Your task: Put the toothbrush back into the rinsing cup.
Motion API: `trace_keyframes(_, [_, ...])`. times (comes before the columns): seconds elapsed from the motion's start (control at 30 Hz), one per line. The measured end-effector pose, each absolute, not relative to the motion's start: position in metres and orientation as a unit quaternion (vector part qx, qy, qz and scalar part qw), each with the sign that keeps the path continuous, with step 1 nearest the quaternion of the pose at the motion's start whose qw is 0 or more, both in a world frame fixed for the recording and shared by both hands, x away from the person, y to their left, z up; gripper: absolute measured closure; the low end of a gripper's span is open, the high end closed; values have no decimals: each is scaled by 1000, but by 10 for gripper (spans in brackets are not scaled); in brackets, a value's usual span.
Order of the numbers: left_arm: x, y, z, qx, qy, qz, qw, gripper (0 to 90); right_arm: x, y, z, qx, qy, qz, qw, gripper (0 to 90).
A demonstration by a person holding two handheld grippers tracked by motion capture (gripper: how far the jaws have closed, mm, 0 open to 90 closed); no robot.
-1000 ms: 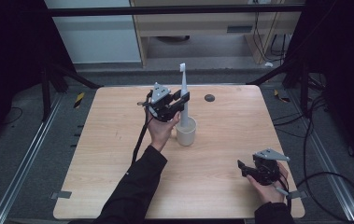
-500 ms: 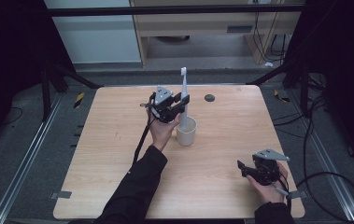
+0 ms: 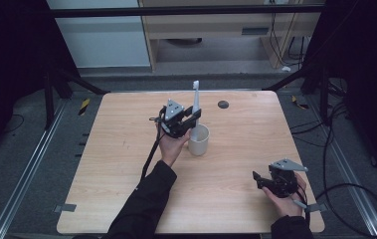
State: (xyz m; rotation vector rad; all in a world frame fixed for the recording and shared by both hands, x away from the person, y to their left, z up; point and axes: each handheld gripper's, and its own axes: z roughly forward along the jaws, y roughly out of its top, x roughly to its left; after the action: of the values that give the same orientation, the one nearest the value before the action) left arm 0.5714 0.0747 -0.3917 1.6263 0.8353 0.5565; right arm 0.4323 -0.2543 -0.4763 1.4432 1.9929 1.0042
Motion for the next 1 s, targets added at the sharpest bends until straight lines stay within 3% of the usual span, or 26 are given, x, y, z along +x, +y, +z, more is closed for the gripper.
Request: trace_keyframes(1.0, [550,81,-432,732,346,238,537,667,432,-253,-477,525,731,362,242,333])
